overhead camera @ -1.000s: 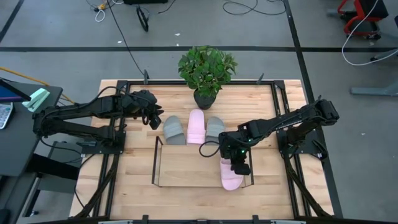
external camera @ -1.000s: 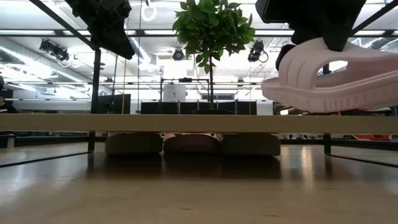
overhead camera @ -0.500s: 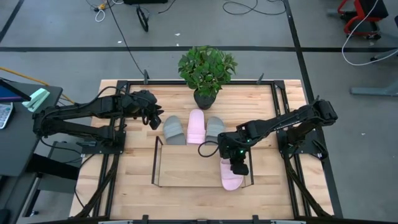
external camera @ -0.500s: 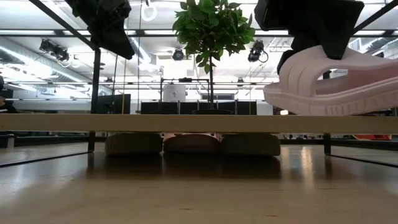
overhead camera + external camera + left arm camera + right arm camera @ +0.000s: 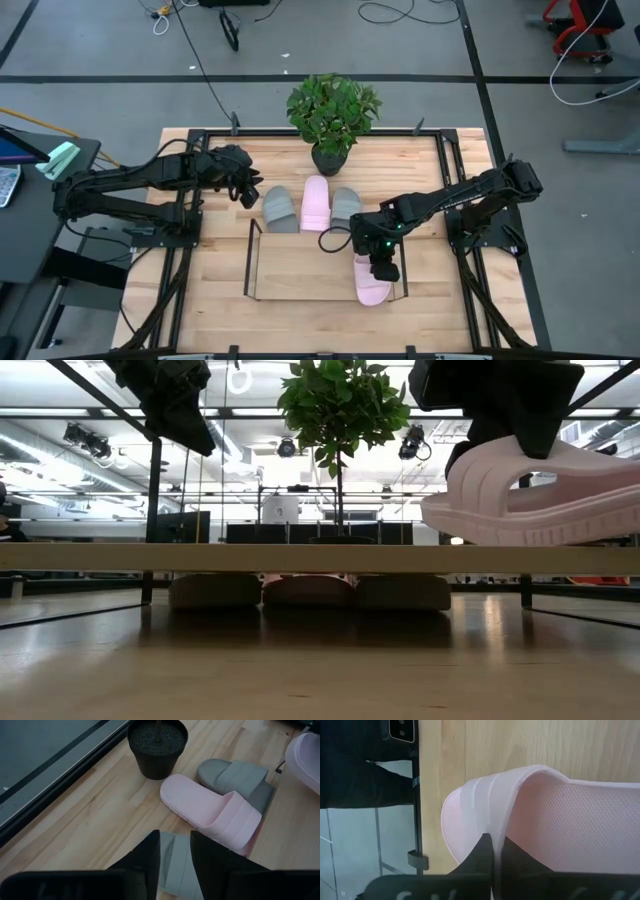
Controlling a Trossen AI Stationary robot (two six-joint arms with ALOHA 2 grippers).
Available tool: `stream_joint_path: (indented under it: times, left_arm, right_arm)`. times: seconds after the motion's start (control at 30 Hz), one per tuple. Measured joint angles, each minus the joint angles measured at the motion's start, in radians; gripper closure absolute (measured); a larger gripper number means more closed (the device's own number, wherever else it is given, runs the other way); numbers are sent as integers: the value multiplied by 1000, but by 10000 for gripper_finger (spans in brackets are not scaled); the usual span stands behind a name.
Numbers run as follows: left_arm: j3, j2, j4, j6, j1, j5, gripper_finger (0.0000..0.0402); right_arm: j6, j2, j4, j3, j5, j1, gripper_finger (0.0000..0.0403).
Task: Pick and place slides into the shelf
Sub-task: Put the right pink slipper on the shelf
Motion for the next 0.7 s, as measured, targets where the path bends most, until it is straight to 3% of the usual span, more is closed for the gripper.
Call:
stream_joint_path:
  times: [0.7]
  left_arm:
    - [0, 0, 1, 1, 0, 0, 283]
  right_arm:
    - [-2, 0, 7, -32, 25, -1, 394]
